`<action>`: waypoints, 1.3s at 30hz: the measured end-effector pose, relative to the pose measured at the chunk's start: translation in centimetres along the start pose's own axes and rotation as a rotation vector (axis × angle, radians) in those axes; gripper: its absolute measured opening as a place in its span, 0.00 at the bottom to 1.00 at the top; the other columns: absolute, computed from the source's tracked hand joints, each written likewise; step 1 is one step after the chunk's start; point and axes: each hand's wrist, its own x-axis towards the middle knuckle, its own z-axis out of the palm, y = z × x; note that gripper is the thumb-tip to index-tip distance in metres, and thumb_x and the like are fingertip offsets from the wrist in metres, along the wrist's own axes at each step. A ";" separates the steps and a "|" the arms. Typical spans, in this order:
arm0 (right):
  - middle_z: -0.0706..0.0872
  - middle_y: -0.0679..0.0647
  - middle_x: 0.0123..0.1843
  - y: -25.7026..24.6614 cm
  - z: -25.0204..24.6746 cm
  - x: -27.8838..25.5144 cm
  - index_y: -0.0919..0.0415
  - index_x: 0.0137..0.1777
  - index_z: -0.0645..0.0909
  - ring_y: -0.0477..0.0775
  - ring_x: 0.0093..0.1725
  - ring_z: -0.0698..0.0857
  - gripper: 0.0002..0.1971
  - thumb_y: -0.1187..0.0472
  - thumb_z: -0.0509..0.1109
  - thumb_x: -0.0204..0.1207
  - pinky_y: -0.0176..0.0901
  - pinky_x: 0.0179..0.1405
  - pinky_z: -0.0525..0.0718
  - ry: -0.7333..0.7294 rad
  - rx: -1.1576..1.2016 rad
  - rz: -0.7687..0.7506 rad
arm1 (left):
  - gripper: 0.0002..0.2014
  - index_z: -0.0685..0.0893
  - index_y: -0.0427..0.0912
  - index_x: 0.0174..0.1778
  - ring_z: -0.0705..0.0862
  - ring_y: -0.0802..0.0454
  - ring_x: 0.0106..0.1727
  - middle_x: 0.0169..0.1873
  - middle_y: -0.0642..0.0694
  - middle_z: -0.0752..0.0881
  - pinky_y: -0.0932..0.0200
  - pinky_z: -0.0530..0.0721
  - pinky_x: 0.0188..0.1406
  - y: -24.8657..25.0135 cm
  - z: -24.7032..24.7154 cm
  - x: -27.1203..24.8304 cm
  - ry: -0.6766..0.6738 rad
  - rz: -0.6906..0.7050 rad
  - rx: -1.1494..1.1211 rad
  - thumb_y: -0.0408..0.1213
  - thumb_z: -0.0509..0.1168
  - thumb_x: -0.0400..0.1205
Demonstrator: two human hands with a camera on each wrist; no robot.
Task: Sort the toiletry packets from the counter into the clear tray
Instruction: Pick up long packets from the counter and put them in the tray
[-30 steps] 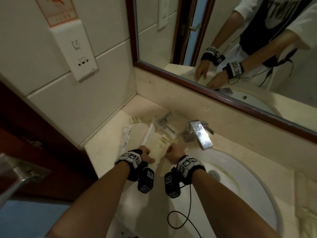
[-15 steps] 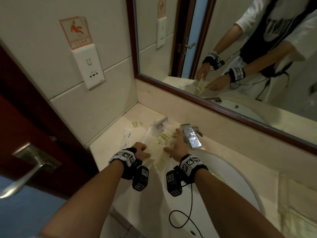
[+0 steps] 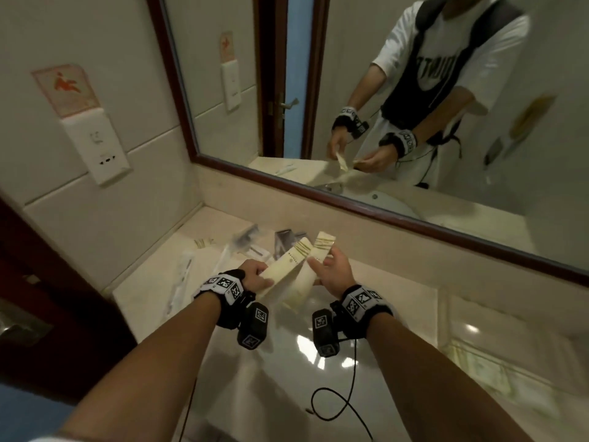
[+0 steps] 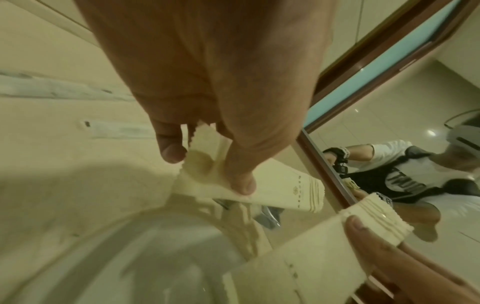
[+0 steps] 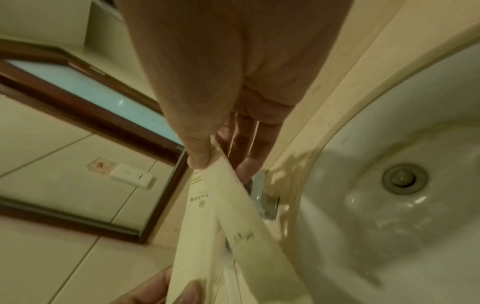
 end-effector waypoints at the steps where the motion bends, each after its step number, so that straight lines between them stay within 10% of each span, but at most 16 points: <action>1: 0.89 0.54 0.51 0.0 -1.4 -0.4 0.55 0.61 0.79 0.59 0.51 0.90 0.12 0.66 0.70 0.79 0.61 0.41 0.91 0.025 0.011 0.004 | 0.15 0.84 0.33 0.60 0.79 0.49 0.45 0.46 0.41 0.82 0.66 0.75 0.27 1.2 0.4 0.1 -0.010 0.019 0.013 0.36 0.67 0.79; 5: 0.88 0.50 0.48 0.5 -7.1 -1.6 0.57 0.57 0.81 0.59 0.52 0.90 0.07 0.61 0.69 0.80 0.64 0.47 0.90 0.150 0.000 -0.008 | 0.20 0.81 0.40 0.68 0.83 0.43 0.58 0.60 0.38 0.85 0.61 0.78 0.48 5.9 2.5 0.7 -0.044 0.073 0.078 0.40 0.67 0.80; 12: 0.90 0.53 0.45 3.0 -17.0 -5.6 0.48 0.43 0.82 0.58 0.48 0.91 0.04 0.54 0.68 0.80 0.65 0.48 0.90 0.420 -0.022 0.015 | 0.18 0.83 0.36 0.63 0.82 0.47 0.49 0.57 0.37 0.86 0.59 0.77 0.43 14.1 7.9 1.5 -0.146 0.175 0.132 0.40 0.67 0.80; 25: 0.87 0.58 0.52 8.7 -31.0 -14.9 0.49 0.63 0.69 0.62 0.48 0.89 0.20 0.61 0.68 0.74 0.64 0.49 0.89 0.820 0.007 0.210 | 0.15 0.84 0.33 0.60 0.80 0.49 0.47 0.47 0.41 0.82 0.59 0.76 0.44 25.4 19.4 0.6 -0.248 0.269 0.113 0.36 0.67 0.80; 32: 0.81 0.62 0.57 12.5 -36.0 -19.7 0.64 0.73 0.71 0.56 0.31 0.86 0.20 0.64 0.63 0.81 0.33 0.22 0.86 0.918 0.121 0.373 | 0.15 0.83 0.32 0.61 0.80 0.46 0.45 0.45 0.40 0.81 0.58 0.77 0.42 28.8 24.5 -0.5 -0.296 0.257 0.088 0.34 0.67 0.80; 39: 0.72 0.67 0.75 15.9 -36.2 -21.8 0.69 0.79 0.65 0.49 0.32 0.82 0.25 0.65 0.64 0.83 0.50 0.41 0.90 0.892 0.253 0.464 | 0.15 0.83 0.32 0.62 0.80 0.47 0.46 0.45 0.40 0.81 0.59 0.75 0.43 29.0 26.6 -1.1 -0.320 0.233 0.128 0.34 0.66 0.80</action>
